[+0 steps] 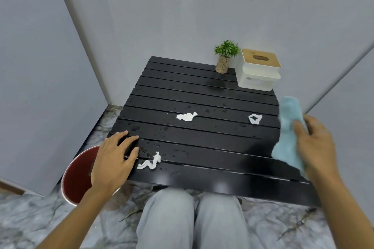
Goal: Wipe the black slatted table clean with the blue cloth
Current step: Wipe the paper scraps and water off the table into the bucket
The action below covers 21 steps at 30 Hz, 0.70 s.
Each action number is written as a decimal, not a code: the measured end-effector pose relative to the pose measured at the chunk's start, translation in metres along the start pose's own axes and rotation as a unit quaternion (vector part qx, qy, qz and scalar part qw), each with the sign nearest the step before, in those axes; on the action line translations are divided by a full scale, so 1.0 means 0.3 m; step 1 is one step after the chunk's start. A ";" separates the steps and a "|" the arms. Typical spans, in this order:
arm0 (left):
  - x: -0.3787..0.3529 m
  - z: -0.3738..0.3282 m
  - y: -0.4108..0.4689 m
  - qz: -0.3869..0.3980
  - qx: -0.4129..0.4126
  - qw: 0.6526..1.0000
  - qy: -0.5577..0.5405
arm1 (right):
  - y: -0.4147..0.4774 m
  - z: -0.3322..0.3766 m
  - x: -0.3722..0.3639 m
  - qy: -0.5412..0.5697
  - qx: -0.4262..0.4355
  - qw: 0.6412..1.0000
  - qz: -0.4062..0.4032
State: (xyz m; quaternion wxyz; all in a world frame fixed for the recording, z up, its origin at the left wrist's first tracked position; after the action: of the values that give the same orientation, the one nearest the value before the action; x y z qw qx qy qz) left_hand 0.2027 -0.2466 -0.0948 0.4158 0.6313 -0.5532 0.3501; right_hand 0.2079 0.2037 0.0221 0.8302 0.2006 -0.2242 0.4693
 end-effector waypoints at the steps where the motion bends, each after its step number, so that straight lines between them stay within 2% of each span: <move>1: 0.000 0.001 0.003 -0.001 0.000 1.000 -0.002 | 0.037 -0.027 0.022 -0.015 -0.008 1.000 0.008; 3: 0.003 0.003 0.017 -0.004 -0.003 1.000 -0.013 | 0.103 -0.115 0.011 -0.075 -0.019 0.996 0.035; 4: 0.005 0.005 0.033 -0.004 -0.005 1.000 -0.019 | 0.118 -0.161 -0.017 -0.139 -0.012 0.988 0.061; 6: 0.013 0.010 0.079 -0.005 -0.015 1.000 -0.026 | 0.116 -0.272 -0.104 -0.282 0.018 0.951 0.123; 8: 0.006 0.020 0.120 0.005 -0.016 0.999 -0.032 | 0.123 -0.356 -0.158 -0.364 0.013 0.925 0.105; 10: -0.010 0.031 0.133 0.017 -0.012 0.999 -0.027 | 0.142 -0.361 -0.174 -0.357 0.002 0.933 0.050; 13: -0.029 0.037 0.127 0.021 -0.007 1.000 -0.014 | 0.204 -0.332 -0.202 -0.333 0.029 0.942 0.027; 21: -0.033 0.039 0.120 0.016 -0.001 1.000 -0.024 | 0.380 -0.289 -0.342 -0.297 0.039 0.950 0.090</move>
State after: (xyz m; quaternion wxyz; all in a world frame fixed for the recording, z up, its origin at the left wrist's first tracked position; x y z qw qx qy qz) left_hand 0.1654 -0.2548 -0.1035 0.3973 0.6303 -0.5736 0.3405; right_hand 0.0777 0.2347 -0.0926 0.6719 0.3420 -0.4593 0.4698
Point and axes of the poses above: each hand's wrist, its own y-axis towards the middle knuckle, its own x-axis out of the back of the hand, z = x × y, the point moved 5 cm from there along y, towards the middle knuckle, and after that the axes turned 3 degrees about z, right-handed, at the moved point
